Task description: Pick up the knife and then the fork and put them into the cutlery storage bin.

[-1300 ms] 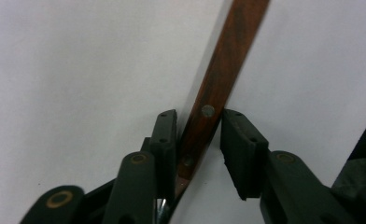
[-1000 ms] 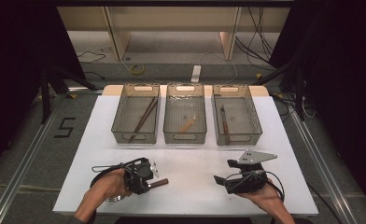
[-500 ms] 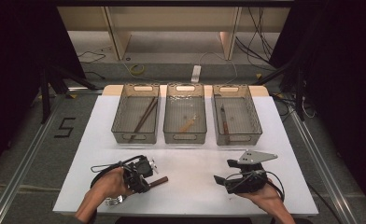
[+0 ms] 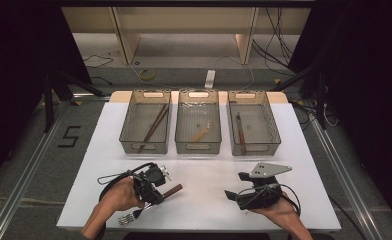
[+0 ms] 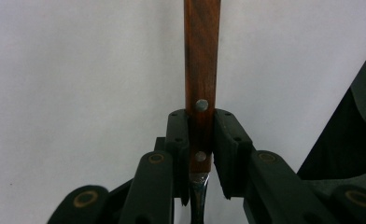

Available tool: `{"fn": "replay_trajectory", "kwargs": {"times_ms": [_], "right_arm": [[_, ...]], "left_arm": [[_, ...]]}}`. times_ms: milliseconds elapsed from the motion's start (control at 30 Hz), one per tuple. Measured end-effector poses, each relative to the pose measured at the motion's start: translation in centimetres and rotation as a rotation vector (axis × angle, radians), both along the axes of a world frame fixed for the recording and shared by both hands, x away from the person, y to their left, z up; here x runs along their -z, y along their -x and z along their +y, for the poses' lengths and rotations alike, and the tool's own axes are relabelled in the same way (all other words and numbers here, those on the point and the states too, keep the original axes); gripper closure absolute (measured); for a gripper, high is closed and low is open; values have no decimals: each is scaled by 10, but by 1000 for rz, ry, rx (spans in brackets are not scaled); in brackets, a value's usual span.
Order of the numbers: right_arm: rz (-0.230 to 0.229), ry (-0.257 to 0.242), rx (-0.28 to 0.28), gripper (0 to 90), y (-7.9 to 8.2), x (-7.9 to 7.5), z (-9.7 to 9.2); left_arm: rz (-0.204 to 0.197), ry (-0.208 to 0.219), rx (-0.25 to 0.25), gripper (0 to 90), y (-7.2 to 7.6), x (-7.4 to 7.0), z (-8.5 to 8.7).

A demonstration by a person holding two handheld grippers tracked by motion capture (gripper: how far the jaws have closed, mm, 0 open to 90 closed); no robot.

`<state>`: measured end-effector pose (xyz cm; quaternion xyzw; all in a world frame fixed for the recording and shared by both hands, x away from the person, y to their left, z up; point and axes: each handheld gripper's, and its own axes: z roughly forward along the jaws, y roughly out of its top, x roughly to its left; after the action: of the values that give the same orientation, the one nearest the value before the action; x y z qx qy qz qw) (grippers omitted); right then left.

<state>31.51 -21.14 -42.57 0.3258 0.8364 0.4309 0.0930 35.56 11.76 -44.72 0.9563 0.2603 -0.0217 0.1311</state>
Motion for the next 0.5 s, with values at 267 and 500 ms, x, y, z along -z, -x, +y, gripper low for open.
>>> {"fn": "replay_trajectory", "kwargs": {"times_ms": [267,500], "right_arm": [[-15,10,-41,229,4,-1,10],[-36,22,-100,229,10,-1,26]], "left_arm": [[17,14,6,766,-1,-2,-6],[34,5,31,766,-1,-3,-15]]}}
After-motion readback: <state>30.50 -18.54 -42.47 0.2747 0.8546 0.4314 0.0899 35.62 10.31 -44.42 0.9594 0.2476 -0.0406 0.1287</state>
